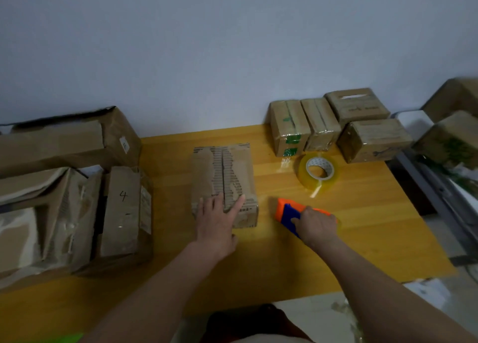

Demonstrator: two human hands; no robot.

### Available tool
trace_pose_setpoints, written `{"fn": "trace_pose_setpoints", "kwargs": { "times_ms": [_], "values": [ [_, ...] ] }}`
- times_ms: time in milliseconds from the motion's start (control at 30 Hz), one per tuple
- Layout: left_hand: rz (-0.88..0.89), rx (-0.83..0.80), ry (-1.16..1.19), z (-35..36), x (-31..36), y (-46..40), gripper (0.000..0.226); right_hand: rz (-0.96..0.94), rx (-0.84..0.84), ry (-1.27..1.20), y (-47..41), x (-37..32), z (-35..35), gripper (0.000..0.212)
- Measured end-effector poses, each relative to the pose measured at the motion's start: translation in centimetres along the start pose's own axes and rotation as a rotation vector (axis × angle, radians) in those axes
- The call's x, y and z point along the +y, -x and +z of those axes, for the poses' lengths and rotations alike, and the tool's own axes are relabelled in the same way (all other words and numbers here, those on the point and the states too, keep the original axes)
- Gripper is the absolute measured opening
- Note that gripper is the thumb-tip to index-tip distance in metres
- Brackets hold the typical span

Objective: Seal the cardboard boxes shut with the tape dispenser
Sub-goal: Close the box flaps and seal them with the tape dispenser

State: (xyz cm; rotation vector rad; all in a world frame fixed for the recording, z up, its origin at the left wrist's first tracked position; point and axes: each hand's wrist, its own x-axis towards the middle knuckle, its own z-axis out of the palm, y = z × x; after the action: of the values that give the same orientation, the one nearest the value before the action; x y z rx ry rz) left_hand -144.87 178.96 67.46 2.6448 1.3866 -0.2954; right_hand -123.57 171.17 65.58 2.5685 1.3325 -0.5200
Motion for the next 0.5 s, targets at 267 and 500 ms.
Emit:
{"fn": "trace_pose_setpoints", "kwargs": {
  "times_ms": [267, 500],
  "values": [
    [0.112, 0.079, 0.096, 0.9, -4.3, 0.7, 0.093, 0.139, -0.009, 0.09, 0.1, -1.9, 5.2, 0.036],
    [0.144, 0.026, 0.131, 2.2, -7.3, 1.3, 0.109, 0.113, 0.478, -0.505, 0.6, -3.6, 3.3, 0.022]
  ]
}}
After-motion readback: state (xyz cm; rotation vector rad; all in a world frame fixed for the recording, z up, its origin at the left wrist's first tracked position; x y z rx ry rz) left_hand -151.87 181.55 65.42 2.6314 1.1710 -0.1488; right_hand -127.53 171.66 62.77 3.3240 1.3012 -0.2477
